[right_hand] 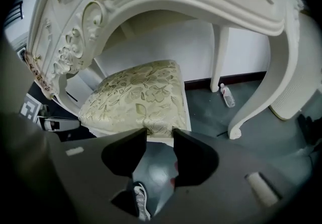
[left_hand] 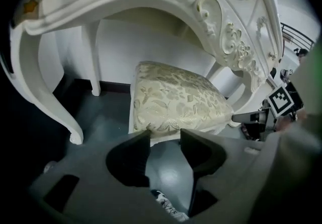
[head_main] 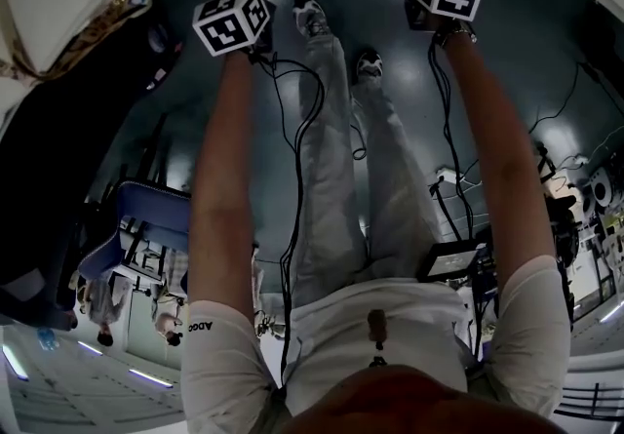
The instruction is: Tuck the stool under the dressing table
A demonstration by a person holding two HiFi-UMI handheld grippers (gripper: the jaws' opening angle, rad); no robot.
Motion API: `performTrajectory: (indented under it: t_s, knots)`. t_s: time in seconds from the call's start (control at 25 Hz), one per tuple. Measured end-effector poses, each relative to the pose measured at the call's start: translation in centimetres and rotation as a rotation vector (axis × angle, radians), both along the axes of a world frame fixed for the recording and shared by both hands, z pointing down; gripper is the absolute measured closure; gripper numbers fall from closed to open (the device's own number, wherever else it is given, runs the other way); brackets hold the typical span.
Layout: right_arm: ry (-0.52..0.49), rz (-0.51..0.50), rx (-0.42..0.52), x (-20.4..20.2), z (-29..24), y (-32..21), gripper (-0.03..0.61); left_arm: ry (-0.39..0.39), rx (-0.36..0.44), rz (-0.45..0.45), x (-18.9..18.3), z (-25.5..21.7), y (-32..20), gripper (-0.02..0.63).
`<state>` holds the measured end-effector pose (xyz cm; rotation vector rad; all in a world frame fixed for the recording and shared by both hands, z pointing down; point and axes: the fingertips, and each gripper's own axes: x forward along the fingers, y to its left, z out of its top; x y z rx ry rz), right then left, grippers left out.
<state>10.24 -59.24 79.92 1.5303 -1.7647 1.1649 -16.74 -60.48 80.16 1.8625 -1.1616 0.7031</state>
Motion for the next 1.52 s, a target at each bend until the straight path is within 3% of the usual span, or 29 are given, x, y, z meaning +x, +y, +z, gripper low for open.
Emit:
performTrajectory:
  t_s: [0.28,0.4,0.52,0.64,0.76,0.92,1.04,1.2,1.52]
  knots:
    - [0.014,0.059,0.044,1.1,-1.3,-4.3,0.402,0.039,0.038,0.002,1.1,-1.2,-4.2,0.397]
    - [0.001,0.099,0.084,0.9,-2.5,-4.2,0.431,0.063,0.062,0.042,1.5,-2.4,-4.0,0.414]
    - [0.021,0.068,0.081,0.4,-3.2,-2.5,0.488,0.047,0.075,0.096,1.7,-3.2,-2.6,0.479]
    - [0.042,0.043,0.093,0.8,-4.2,-0.4,0.572,0.052,0.110,0.074,1.8,-4.8,-1.2,0.551]
    - [0.023,0.003,0.102,1.2,-5.1,2.0,0.572,0.076,0.134,0.061,2.5,-6.8,1.3,0.601]
    - [0.025,-0.042,0.120,2.3,-8.2,5.2,0.572,0.093,0.169,0.058,3.1,-10.2,5.4,0.606]
    - [0.021,-0.074,0.146,3.1,-10.9,7.8,0.572,0.132,0.173,-0.003,2.6,-12.5,9.1,0.606]
    - [-0.002,-0.123,0.186,4.6,-16.3,12.6,0.572,0.186,0.220,-0.043,2.2,-18.1,14.6,0.606]
    - [-0.079,-0.124,0.363,9.1,-31.4,18.9,0.572,0.267,0.450,-0.032,3.3,-35.9,21.1,0.607]
